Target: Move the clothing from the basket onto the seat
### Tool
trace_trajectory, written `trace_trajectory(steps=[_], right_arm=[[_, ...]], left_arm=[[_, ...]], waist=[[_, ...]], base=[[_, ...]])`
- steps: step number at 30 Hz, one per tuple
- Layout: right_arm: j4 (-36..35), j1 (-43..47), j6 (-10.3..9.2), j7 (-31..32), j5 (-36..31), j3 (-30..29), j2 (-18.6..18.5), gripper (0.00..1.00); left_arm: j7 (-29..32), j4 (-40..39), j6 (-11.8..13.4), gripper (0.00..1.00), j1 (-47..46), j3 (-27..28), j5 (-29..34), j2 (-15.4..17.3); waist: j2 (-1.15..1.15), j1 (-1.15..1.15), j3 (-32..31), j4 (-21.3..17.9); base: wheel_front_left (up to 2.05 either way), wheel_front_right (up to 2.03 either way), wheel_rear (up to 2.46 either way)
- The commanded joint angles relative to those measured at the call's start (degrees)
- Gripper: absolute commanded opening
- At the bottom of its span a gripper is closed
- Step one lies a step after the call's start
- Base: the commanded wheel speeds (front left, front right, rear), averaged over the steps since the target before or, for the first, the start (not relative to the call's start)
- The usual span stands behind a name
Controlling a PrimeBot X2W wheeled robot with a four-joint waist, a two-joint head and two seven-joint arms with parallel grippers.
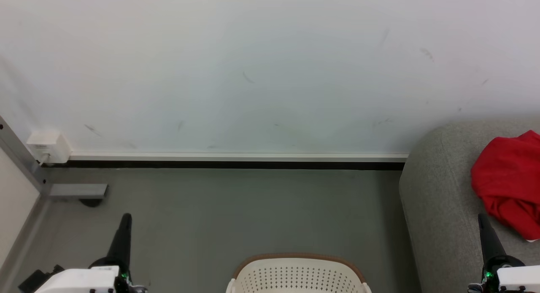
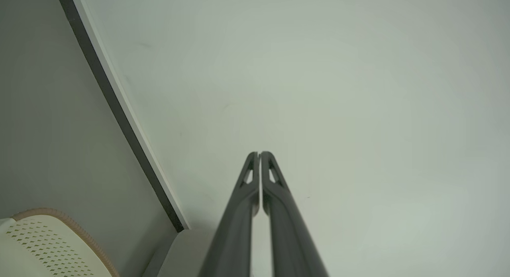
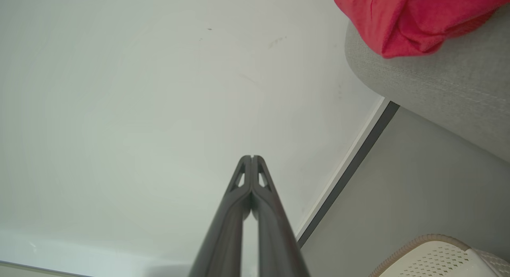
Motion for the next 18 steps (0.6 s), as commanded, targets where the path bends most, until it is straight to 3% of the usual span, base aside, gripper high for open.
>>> trace_trajectory(steps=[1, 18], right_arm=[[-0.2, -1.2, -0.09, 0.1, 1.6, 0.1, -0.6, 0.00], [-0.4, -1.6, -0.11, -0.1, 9.6, 1.2, -1.8, 0.00]], left_arm=[[0.6, -0.5, 0.1, 0.00, -0.7, 0.0, -1.8, 0.5], [2.3, -1.1, 0.5, 0.00, -1.5, 0.0, -8.4, 0.5]], waist=[[0.00, 0.00, 0.0, 0.0], [0.00, 0.00, 0.6, 0.4]], base=[[0.00, 0.00, 0.00], [0.00, 0.00, 0.00]])
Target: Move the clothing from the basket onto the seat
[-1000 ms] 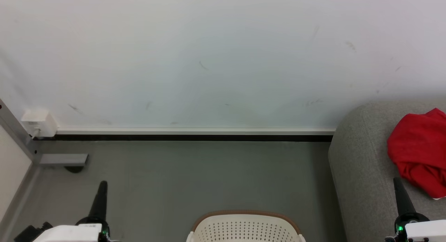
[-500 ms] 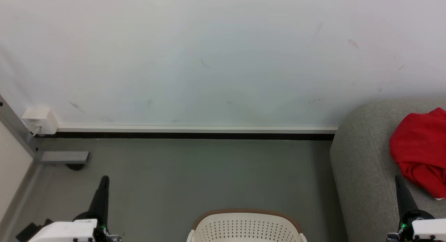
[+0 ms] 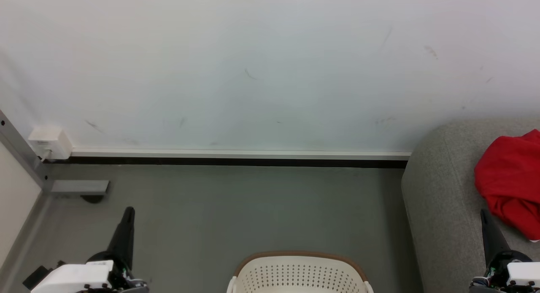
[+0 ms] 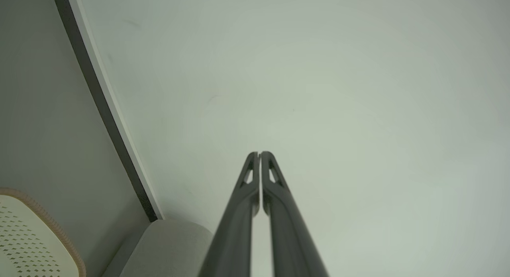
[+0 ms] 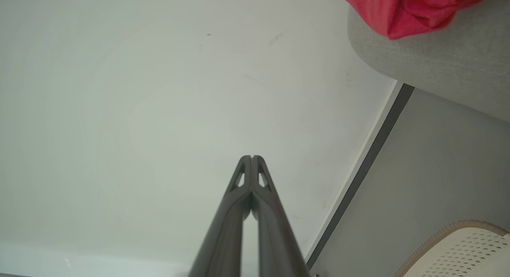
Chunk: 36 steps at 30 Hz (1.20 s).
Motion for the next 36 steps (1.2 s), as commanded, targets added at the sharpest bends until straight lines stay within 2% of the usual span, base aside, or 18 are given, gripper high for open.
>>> trace_trajectory(steps=[1, 9, 36], right_arm=[[-0.3, -0.8, -0.11, -0.2, 1.4, 0.1, -0.5, 0.00], [-0.5, -1.1, -0.12, -0.5, 5.2, 1.0, -1.5, 0.00], [-1.5, -0.9, -0.12, -4.1, 9.0, 5.4, -4.9, 0.00]], left_arm=[[0.4, -0.3, 0.1, 0.00, -0.8, 0.0, -1.8, 0.4], [1.1, -0.6, 0.3, 0.00, -1.0, 0.0, -4.6, 0.4], [1.1, -0.7, 0.3, 0.00, -1.0, 0.0, -4.4, 0.4]], waist=[[0.00, 0.00, 0.0, 0.0], [0.00, 0.00, 0.3, 0.2], [0.00, 0.00, 0.3, 0.2]], base=[[0.00, 0.00, 0.00], [0.00, 0.00, 0.00], [0.00, 0.00, 0.00]])
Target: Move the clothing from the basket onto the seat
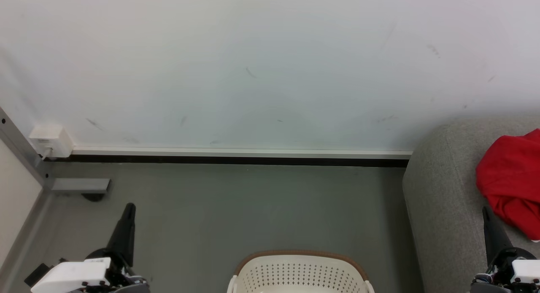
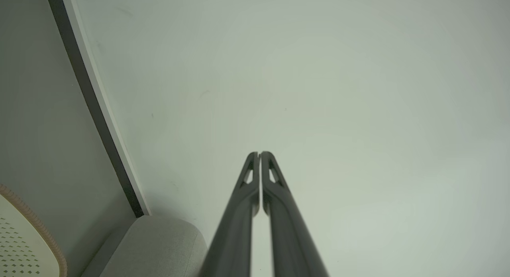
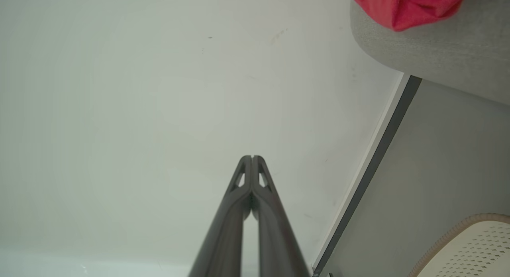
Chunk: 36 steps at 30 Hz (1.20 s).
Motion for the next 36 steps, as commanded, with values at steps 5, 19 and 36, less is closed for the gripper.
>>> trace_trajectory(steps=[5, 19, 36], right_arm=[[-0.5, -0.5, -0.12, -0.9, 1.3, 1.1, -1.3, 0.00], [-1.4, -0.6, -0.12, -3.0, 3.5, 3.6, -3.3, 0.00], [-2.4, -0.8, -0.12, -5.7, 6.2, 6.7, -6.0, 0.00]], left_arm=[[0.1, -0.2, 0.1, 0.00, -0.3, 0.0, -0.8, 0.4], [0.1, -0.3, 0.1, 0.00, -0.3, 0.0, -0.8, 0.4], [0.1, -0.3, 0.1, 0.00, -0.3, 0.0, -0.8, 0.4]], waist=[[0.00, 0.00, 0.0, 0.0], [0.00, 0.00, 0.0, 0.0], [0.00, 0.00, 0.1, 0.0]], base=[[0.00, 0.00, 0.00], [0.00, 0.00, 0.00], [0.00, 0.00, 0.00]])
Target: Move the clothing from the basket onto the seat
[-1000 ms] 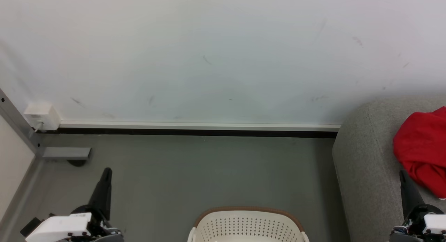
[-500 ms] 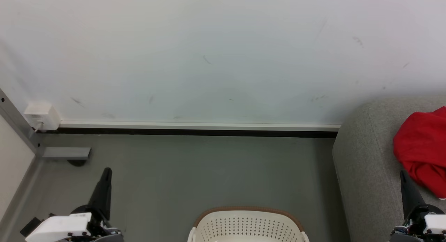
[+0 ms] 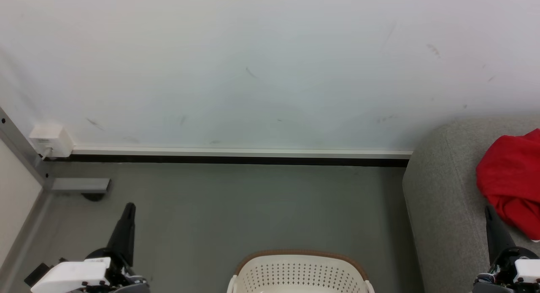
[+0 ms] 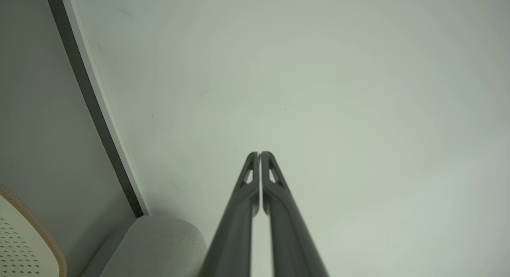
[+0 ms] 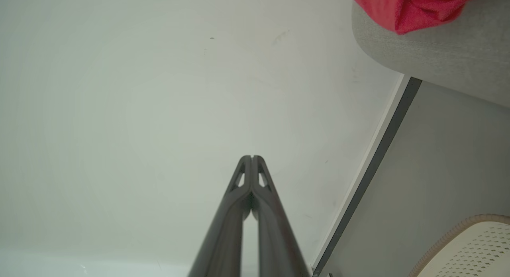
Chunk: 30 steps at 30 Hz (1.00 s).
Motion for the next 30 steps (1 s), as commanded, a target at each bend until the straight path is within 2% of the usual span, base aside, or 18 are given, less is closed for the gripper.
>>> trace_trajectory(steps=[1, 30], right_arm=[[-0.2, -0.7, -0.12, -0.4, 0.3, 0.3, -0.7, 0.00], [-1.8, -0.9, -0.12, -3.5, 3.6, 3.9, -3.7, 0.00]], left_arm=[[0.1, -0.2, 0.1, 0.00, -0.3, 0.0, -0.8, 0.4], [0.1, -0.3, 0.1, 0.00, -0.2, 0.0, -0.8, 0.4]], waist=[[0.00, 0.00, 0.0, 0.0], [0.00, 0.00, 0.0, 0.0]], base=[[0.00, 0.00, 0.00], [0.00, 0.00, 0.00]])
